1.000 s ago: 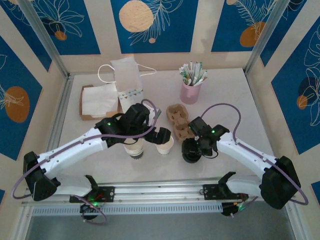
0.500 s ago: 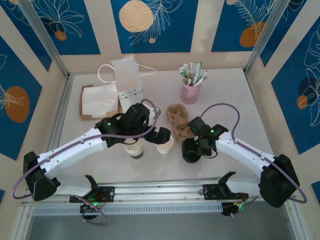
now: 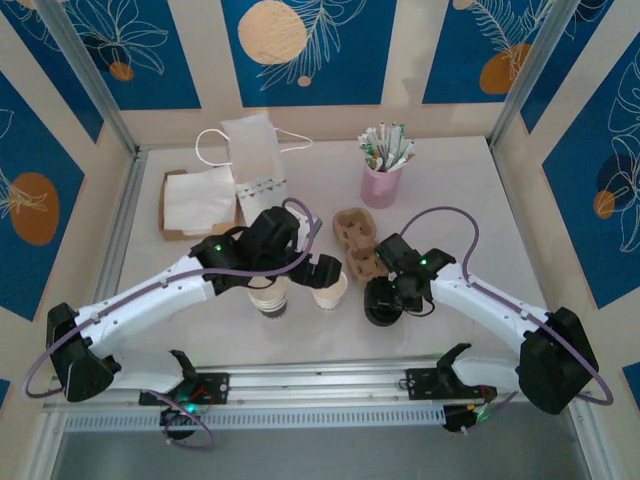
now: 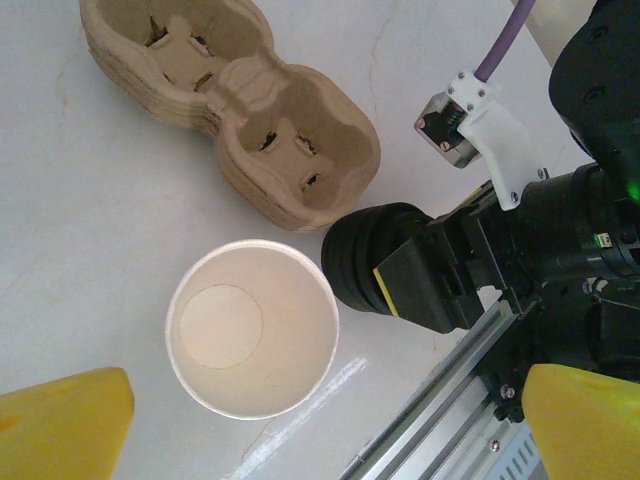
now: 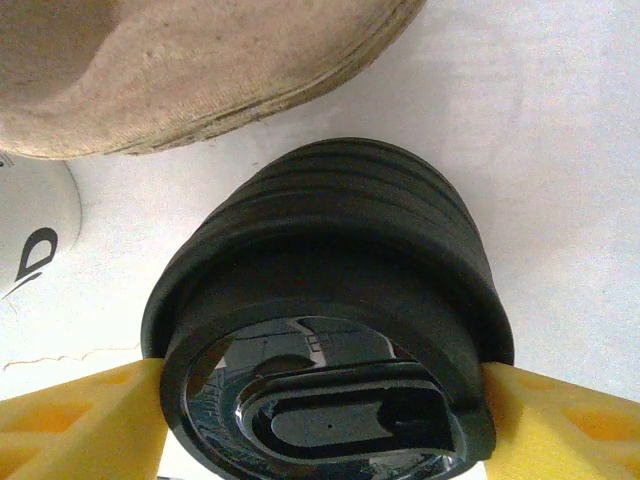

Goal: Pack the takeout coffee

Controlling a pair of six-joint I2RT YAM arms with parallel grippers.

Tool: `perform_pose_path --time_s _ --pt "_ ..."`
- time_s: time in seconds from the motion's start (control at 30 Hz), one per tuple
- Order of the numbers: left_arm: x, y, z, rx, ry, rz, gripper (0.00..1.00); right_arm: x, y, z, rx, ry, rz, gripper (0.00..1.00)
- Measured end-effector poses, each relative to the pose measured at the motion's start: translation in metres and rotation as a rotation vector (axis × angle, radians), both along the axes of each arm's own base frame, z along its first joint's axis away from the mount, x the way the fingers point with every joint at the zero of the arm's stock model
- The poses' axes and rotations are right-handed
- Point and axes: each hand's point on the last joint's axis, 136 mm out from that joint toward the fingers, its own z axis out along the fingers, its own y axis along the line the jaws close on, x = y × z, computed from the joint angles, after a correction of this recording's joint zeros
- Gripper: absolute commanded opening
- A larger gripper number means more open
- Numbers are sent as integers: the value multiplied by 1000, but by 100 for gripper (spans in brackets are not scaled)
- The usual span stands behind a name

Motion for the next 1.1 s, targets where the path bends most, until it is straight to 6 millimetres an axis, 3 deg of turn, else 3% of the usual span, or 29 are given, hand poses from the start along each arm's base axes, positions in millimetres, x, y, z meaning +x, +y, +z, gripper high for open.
perform_pose_path --time_s 0.7,1.1 --pt "0 0 0 0 0 1 100 -5 -5 10 -13 6 -2 72" --pt "0 0 0 2 -1 2 100 -6 -7 10 -19 7 1 82"
